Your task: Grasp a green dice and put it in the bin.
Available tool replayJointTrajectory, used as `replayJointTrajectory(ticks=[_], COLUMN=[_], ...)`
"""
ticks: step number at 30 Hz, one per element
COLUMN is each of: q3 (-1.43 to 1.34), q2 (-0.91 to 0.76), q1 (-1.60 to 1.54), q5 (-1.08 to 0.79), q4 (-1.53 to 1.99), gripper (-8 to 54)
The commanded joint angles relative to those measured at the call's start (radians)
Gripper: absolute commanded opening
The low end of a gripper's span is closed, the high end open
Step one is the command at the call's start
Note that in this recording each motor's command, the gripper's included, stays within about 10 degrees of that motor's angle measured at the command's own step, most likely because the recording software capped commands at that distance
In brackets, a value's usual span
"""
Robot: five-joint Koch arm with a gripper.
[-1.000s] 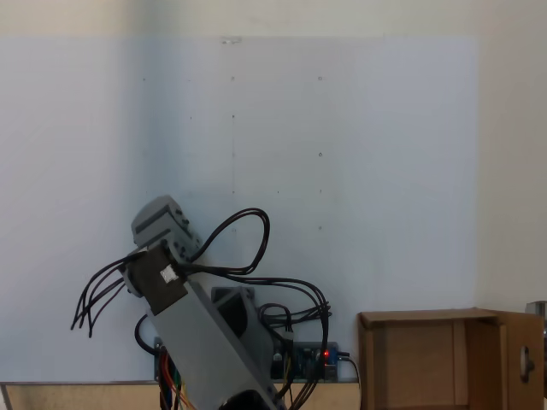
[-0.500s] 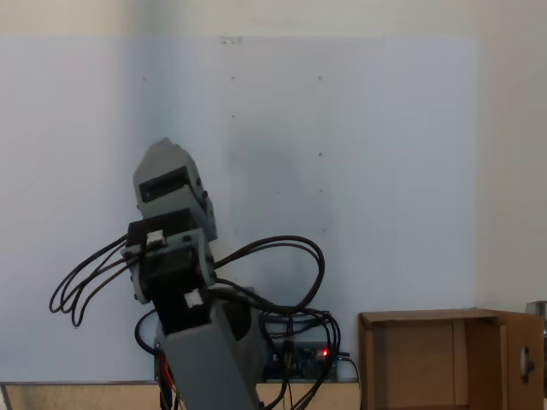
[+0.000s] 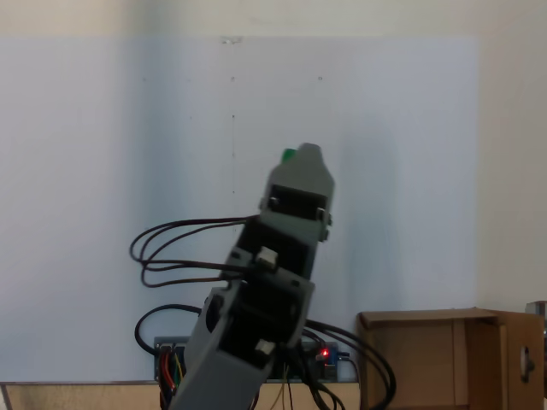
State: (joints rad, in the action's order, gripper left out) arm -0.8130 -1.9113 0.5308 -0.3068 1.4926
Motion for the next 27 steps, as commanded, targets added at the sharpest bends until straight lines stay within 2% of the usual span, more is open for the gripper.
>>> replayJointTrajectory(ticks=[1,14,27], q3=[0.06,0.193,0.29], q2=[0.011,0.198,0.532], q1=[0.159,0.928,1.262], q5=[-0.1,-0.198,-0.244], q4=[-0.005,-0.012,-0.005], gripper=[11.6,11.6,11.6])
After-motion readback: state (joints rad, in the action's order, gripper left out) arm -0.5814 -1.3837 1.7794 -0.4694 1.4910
